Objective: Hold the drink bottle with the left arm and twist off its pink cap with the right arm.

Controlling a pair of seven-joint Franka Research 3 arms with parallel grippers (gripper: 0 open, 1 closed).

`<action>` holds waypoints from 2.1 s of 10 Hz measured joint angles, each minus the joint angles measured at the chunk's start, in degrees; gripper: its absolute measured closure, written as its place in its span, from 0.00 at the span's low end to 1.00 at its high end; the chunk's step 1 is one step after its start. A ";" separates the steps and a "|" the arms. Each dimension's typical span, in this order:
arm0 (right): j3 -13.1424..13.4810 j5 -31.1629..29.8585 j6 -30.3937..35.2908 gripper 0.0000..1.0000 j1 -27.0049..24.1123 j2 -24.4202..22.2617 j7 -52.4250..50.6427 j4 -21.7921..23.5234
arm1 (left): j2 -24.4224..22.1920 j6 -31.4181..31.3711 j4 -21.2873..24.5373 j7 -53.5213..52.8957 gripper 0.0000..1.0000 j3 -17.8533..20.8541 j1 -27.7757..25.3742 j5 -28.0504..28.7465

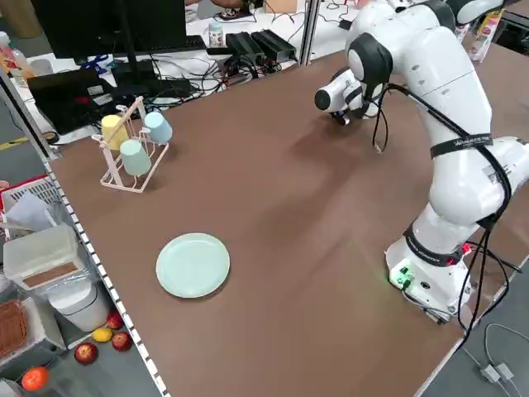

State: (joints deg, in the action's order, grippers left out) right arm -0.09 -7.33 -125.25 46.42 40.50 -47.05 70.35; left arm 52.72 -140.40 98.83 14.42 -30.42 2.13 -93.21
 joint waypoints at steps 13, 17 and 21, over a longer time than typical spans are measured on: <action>-0.27 1.84 9.90 0.00 -2.39 -3.78 37.63 -0.82 | 0.03 -0.02 -0.06 0.00 0.38 0.02 0.25 0.00; -0.35 1.84 10.00 0.02 -2.25 -3.94 60.83 -0.73 | 0.20 -0.04 -0.35 0.00 0.38 0.04 0.30 0.00; -0.33 1.84 6.87 0.03 -2.24 -3.76 79.84 -0.58 | 0.73 0.00 -1.13 0.00 0.38 0.04 0.50 0.00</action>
State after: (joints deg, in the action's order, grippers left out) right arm -0.42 -5.49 -118.38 44.18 36.74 32.79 69.77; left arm 53.44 -140.40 97.70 14.42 -30.38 2.62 -93.21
